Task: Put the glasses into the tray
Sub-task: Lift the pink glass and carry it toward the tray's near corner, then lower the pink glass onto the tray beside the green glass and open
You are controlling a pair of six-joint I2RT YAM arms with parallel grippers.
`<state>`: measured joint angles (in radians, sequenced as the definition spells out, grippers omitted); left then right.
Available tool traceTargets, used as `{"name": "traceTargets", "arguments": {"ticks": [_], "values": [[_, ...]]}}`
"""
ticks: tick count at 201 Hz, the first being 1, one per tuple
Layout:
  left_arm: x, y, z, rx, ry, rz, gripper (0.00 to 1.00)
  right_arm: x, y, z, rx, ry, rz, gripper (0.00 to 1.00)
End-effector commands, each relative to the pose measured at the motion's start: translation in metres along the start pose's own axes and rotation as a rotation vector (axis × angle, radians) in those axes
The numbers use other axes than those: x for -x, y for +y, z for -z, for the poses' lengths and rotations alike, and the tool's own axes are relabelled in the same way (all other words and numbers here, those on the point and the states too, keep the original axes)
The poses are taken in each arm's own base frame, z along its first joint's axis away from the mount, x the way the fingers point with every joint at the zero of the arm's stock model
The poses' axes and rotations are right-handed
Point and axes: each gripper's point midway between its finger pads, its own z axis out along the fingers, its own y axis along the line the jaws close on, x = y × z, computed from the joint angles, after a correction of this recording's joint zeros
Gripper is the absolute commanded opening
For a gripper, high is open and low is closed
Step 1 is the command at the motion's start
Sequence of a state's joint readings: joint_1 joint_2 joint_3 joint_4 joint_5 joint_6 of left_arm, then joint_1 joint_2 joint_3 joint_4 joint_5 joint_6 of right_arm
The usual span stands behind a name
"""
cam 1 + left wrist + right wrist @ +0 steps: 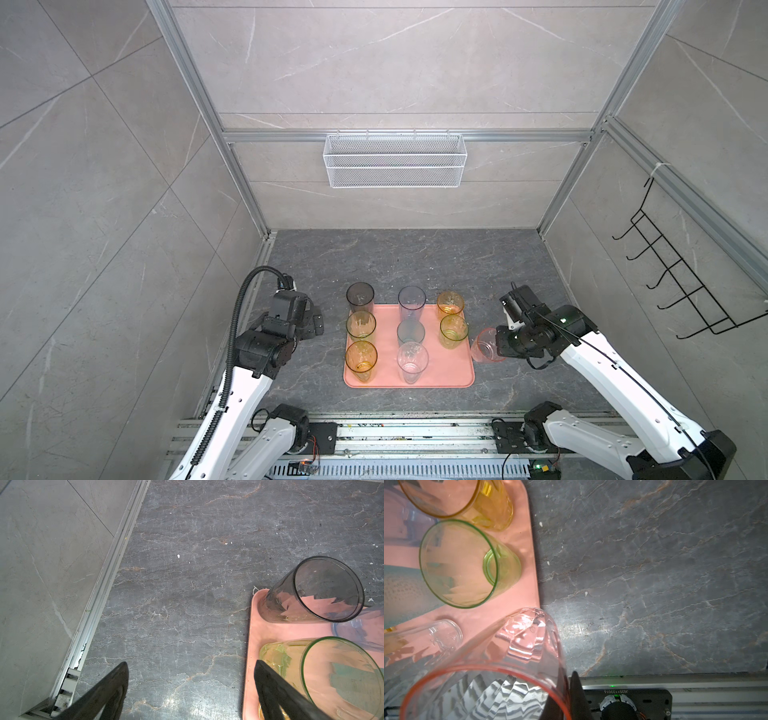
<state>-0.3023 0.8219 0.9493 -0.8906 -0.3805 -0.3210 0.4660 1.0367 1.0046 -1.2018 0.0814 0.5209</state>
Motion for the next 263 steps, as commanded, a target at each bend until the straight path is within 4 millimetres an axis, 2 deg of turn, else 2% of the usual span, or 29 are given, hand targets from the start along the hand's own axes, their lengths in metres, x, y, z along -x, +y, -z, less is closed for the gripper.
{"name": "traceTargets", "arguments": {"ticks": [1, 70, 113, 150, 187, 263], "values": [[0.001, -0.001, -0.001, -0.008, -0.001, -0.002, 0.95, -0.006, 0.008, -0.002, 0.002, -0.013, -0.013, 0.00], [0.001, -0.001, -0.002, -0.005, 0.001, -0.003, 0.94, -0.022, 0.046, -0.027, 0.052, -0.010, 0.061, 0.00], [0.001, -0.001, -0.002, -0.005, 0.002, -0.003, 0.94, -0.030, 0.063, -0.043, 0.053, -0.010, 0.092, 0.00], [0.000, -0.001, -0.002, -0.005, 0.001, -0.004, 0.94, -0.037, 0.067, -0.058, 0.034, 0.015, 0.101, 0.00], [0.001, -0.002, -0.002, -0.006, 0.002, -0.003, 0.94, -0.039, 0.063, -0.067, 0.002, 0.021, 0.107, 0.00], [0.001, -0.002, -0.002, -0.007, 0.001, -0.003, 0.94, -0.039, 0.062, -0.075, -0.016, 0.022, 0.107, 0.00]]}}
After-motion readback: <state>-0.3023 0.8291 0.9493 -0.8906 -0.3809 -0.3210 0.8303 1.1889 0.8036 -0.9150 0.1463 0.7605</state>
